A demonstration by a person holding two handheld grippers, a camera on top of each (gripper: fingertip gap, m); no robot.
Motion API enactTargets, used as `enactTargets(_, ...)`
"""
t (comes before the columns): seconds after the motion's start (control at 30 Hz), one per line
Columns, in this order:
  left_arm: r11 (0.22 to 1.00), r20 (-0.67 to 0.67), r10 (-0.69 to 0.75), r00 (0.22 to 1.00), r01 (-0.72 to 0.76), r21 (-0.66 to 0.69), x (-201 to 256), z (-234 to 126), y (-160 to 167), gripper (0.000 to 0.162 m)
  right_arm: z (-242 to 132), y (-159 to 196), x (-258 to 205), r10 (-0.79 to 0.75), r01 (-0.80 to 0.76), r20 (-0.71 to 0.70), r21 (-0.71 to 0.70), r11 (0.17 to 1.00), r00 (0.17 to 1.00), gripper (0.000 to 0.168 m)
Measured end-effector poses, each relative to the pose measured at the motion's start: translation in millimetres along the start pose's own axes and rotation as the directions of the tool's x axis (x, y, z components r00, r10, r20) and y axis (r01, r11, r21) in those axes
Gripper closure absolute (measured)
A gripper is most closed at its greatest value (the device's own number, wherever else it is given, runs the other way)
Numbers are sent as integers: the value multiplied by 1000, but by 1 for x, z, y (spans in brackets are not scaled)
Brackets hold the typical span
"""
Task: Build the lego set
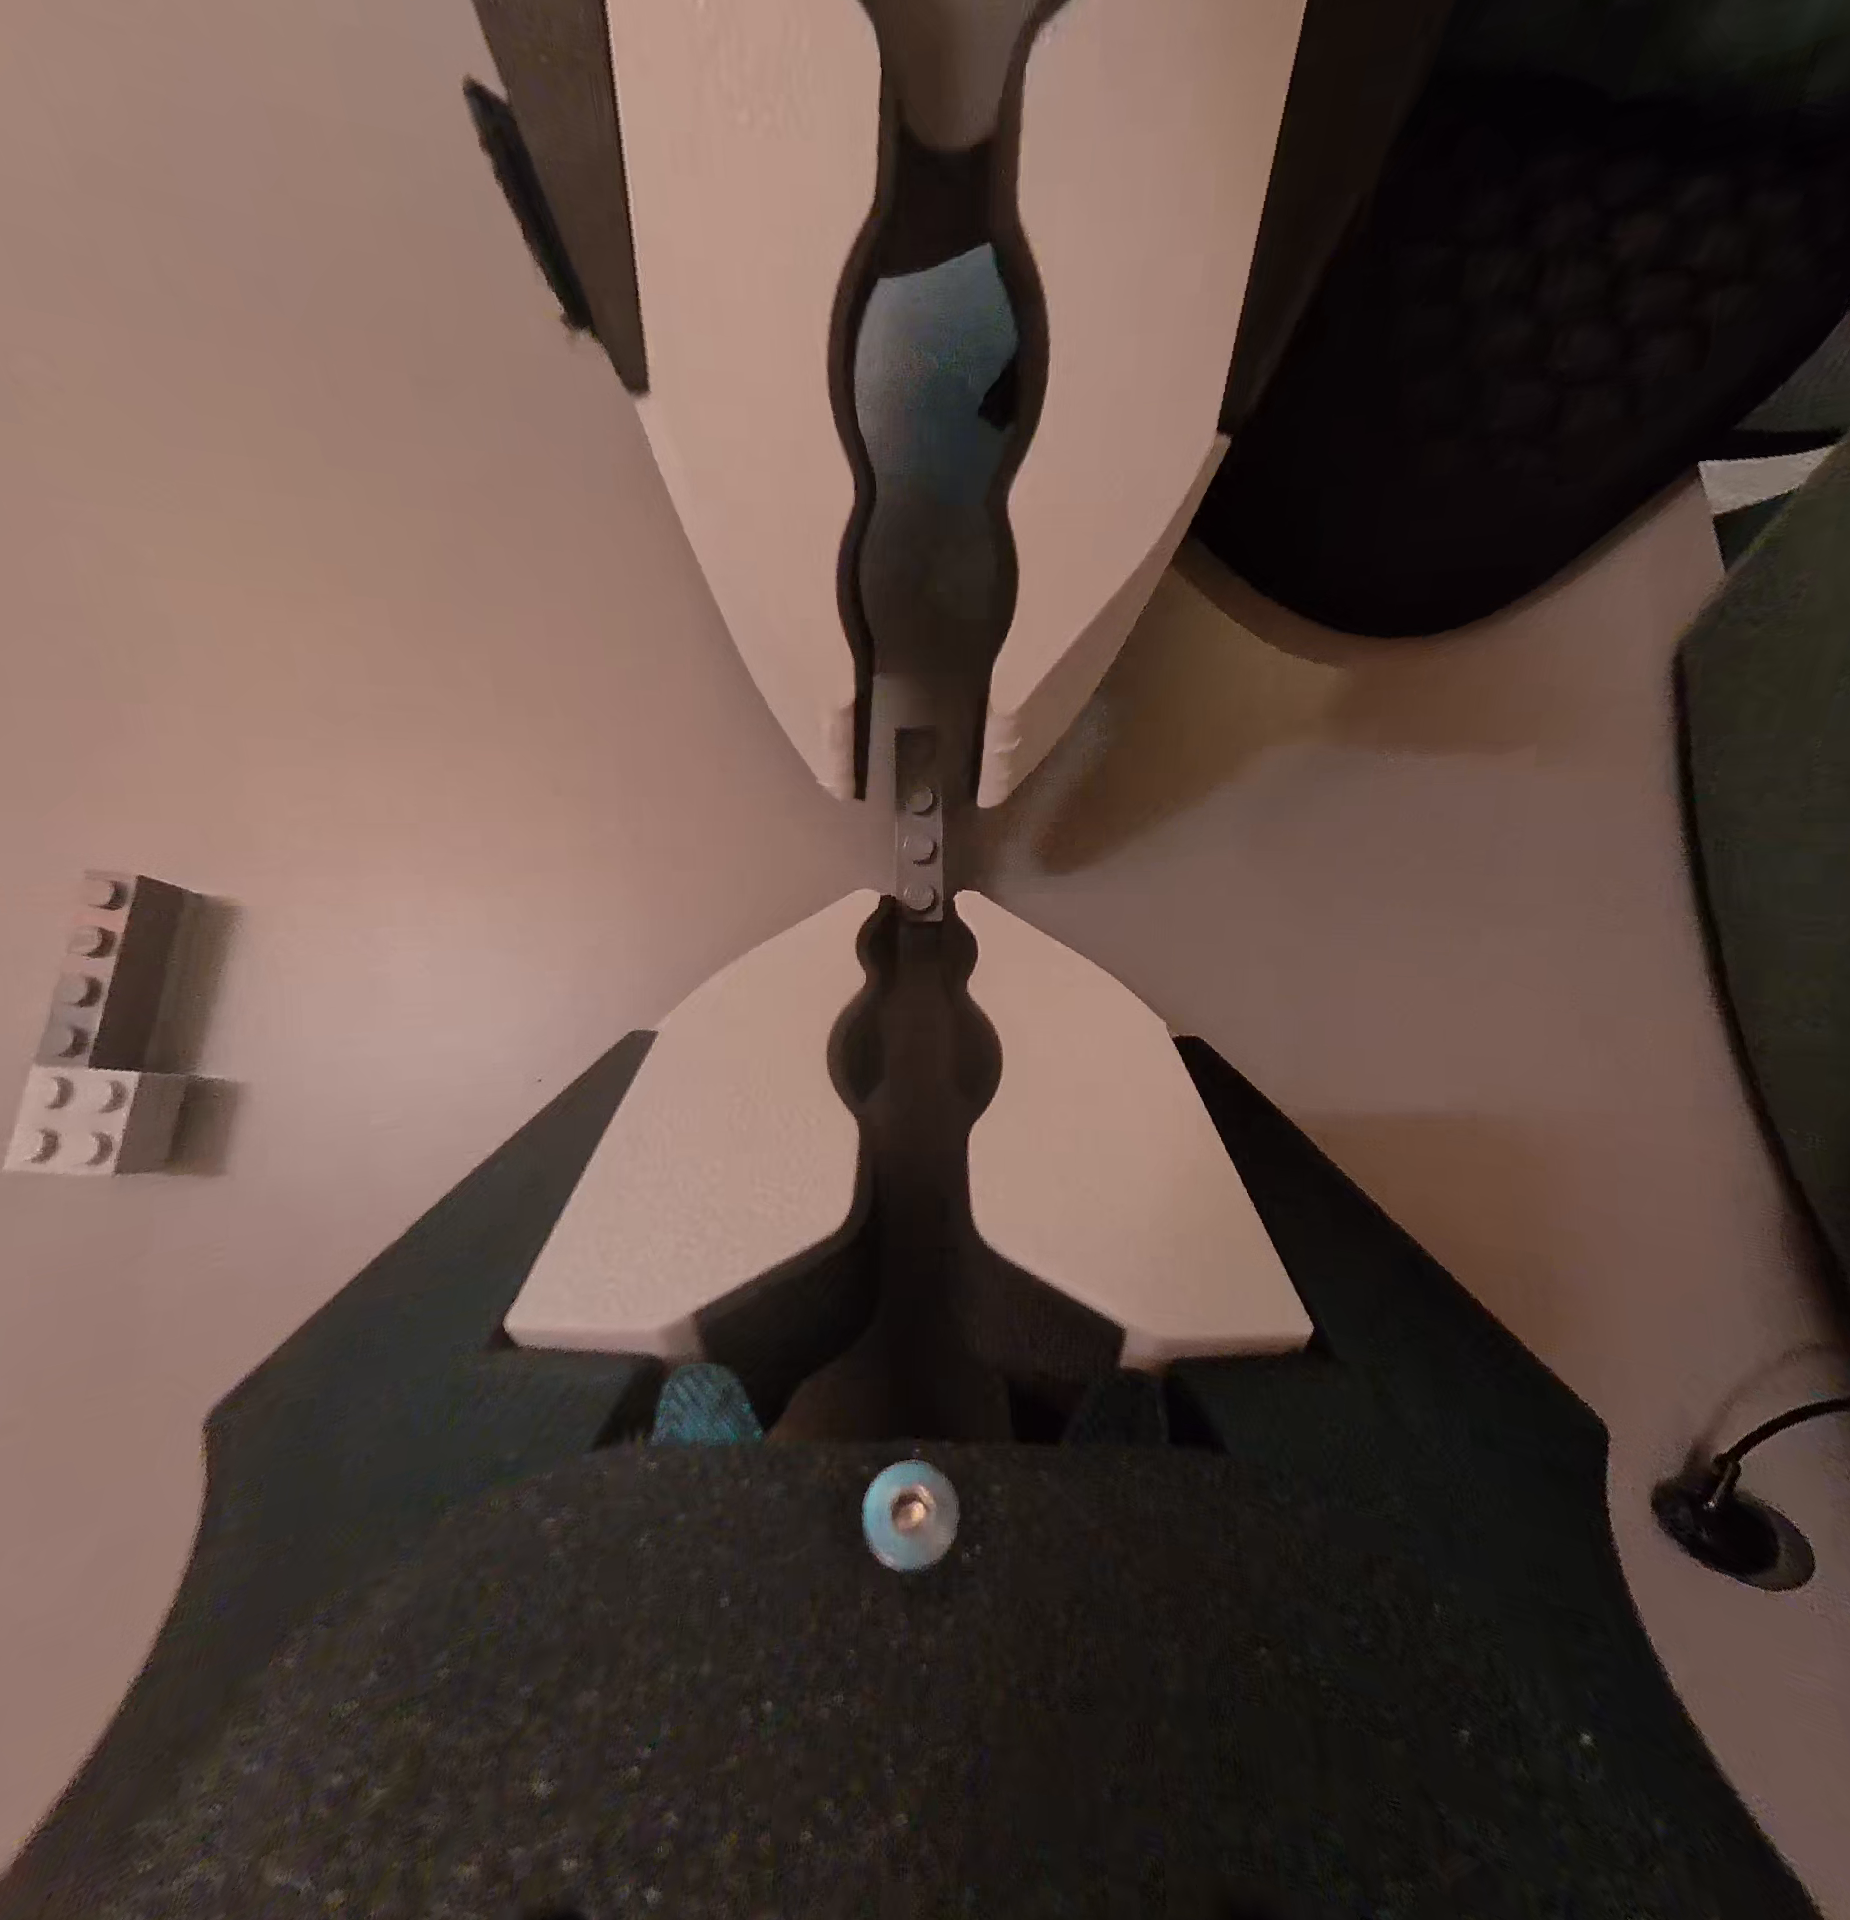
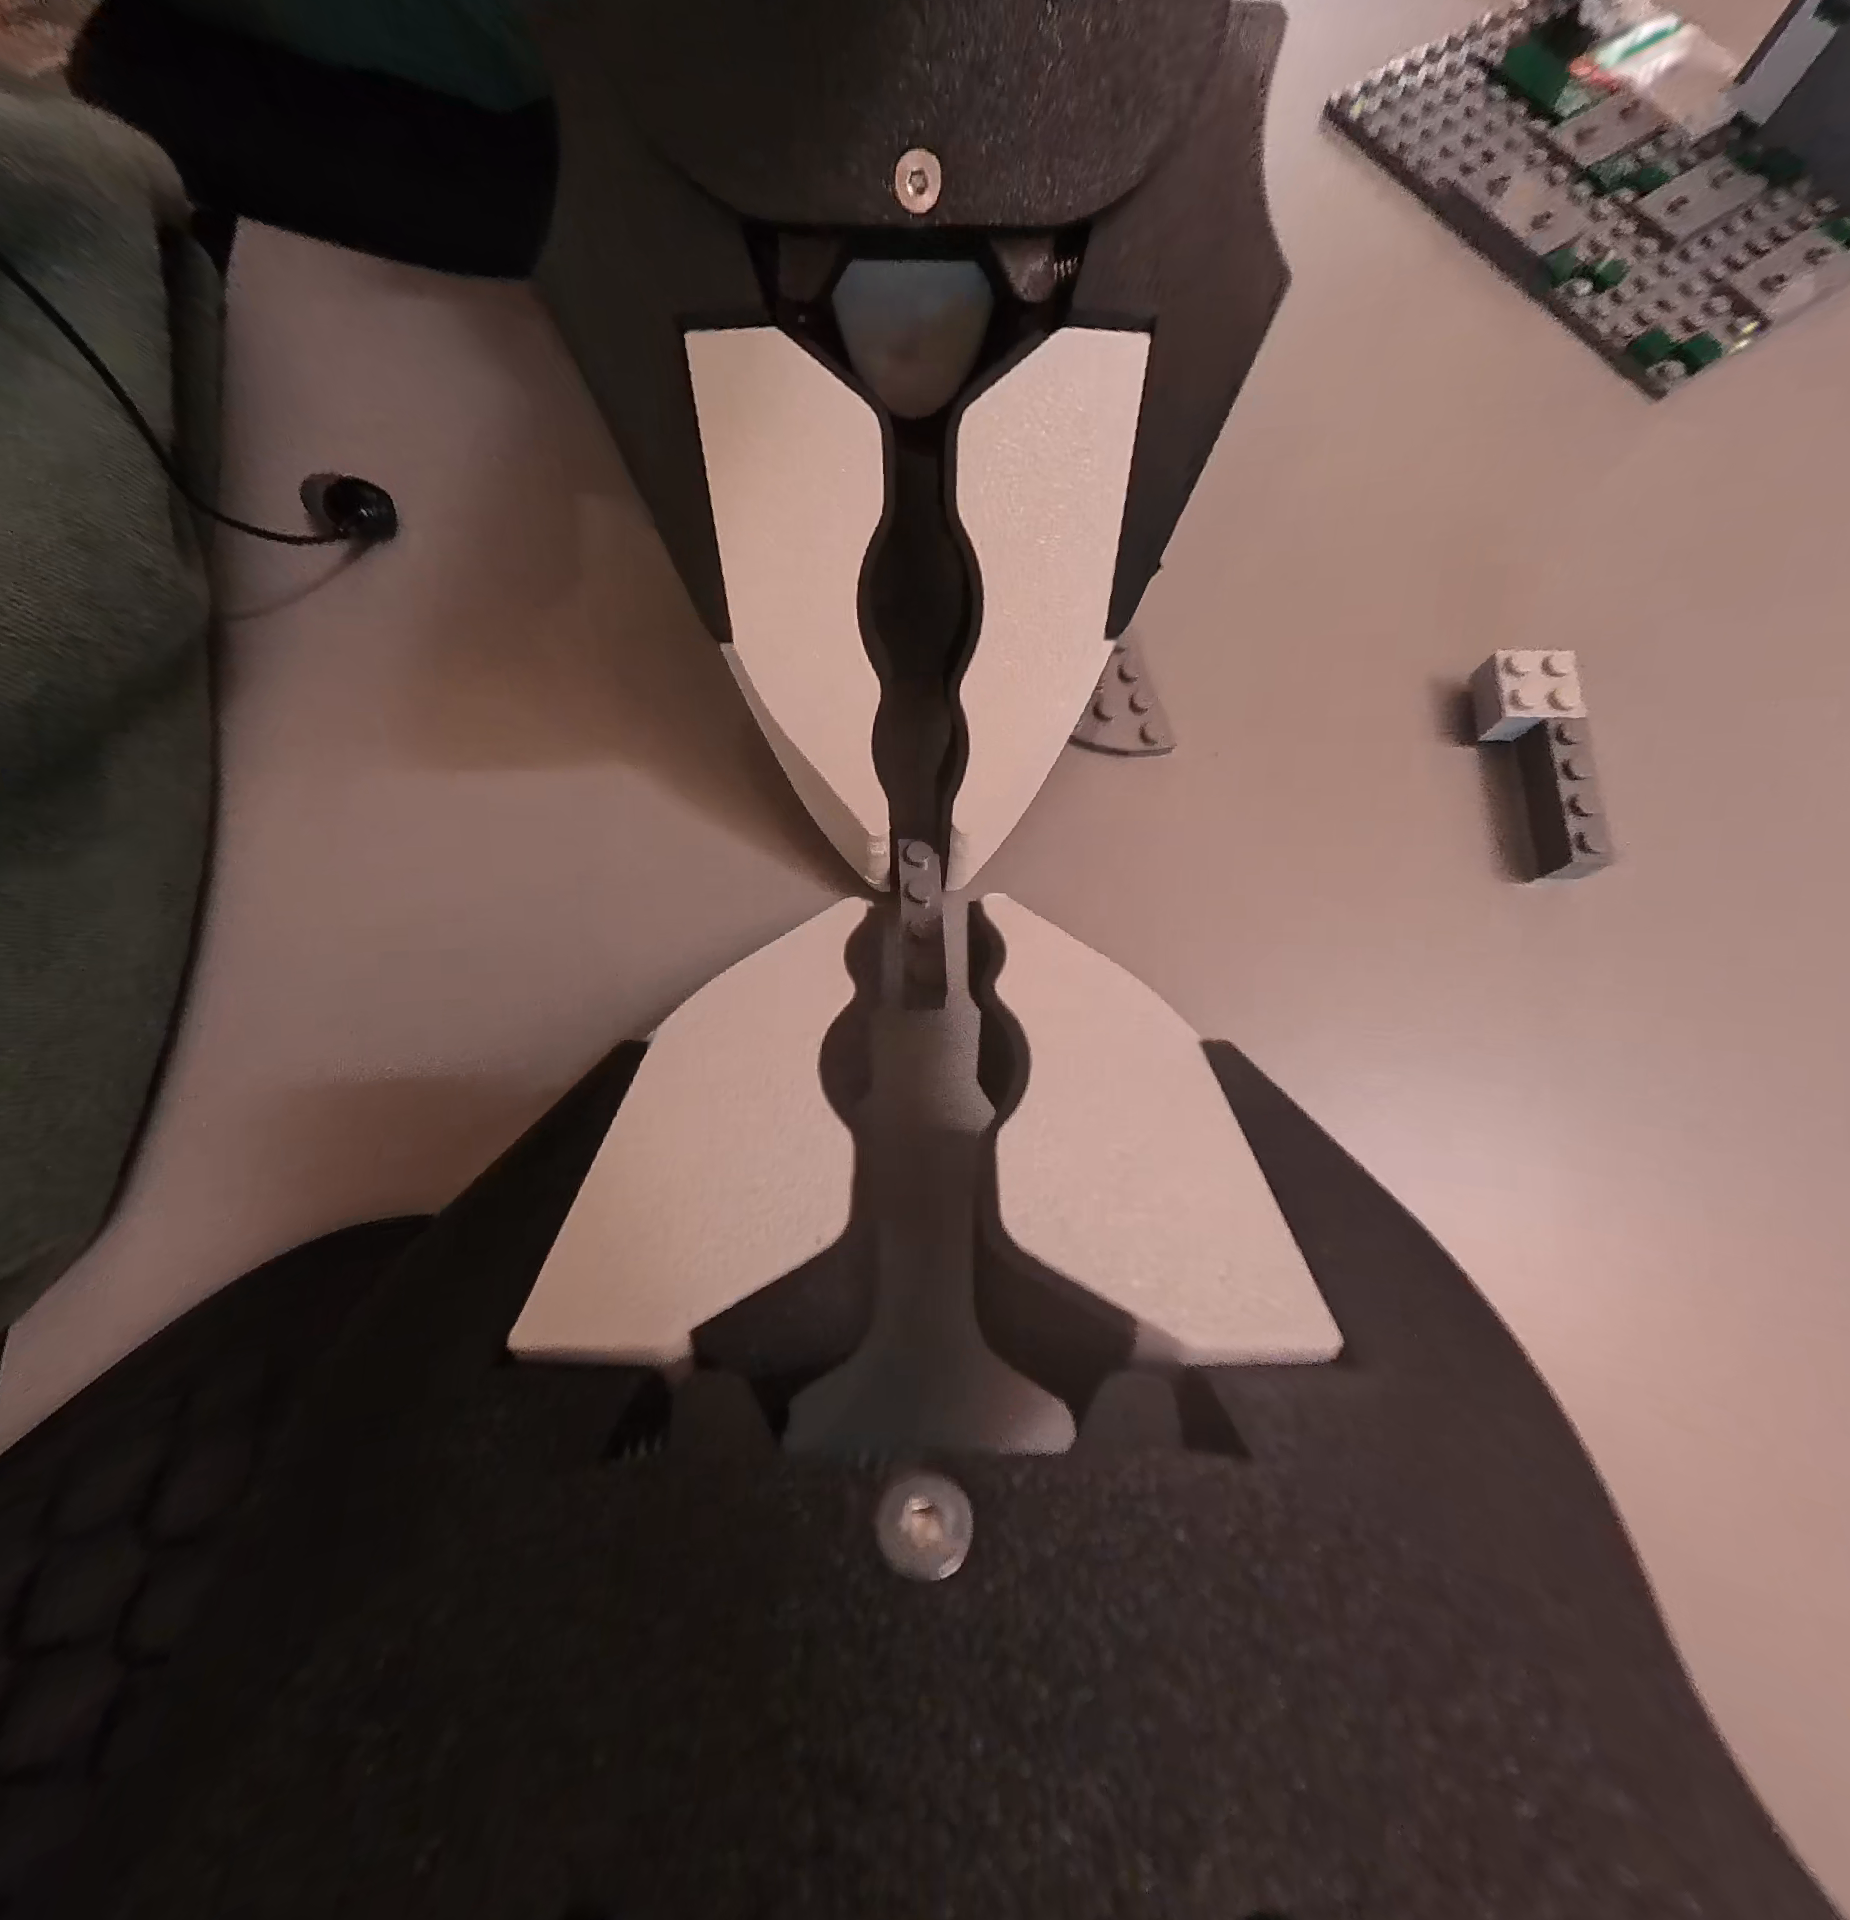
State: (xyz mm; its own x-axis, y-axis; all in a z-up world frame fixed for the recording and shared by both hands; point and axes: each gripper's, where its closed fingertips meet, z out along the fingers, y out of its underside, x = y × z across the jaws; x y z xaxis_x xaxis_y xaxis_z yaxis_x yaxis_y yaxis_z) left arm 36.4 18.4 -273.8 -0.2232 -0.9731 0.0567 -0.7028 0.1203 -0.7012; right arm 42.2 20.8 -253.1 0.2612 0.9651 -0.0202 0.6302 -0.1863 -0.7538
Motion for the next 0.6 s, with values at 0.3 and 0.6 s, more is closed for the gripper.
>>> enactTargets(0.3, 983, 159, -23, 987, -7, 183, -25, -45, -32, 154, -51, -29, 36, 425, -429, 97, 369, 824, 900, 140)
enactTargets(0.6, 963, 438, 35, 898, -148, 226, -29, -81, -50, 154, -33, -71, 21, 687, -817, 468, 459, 349, 556, 125)
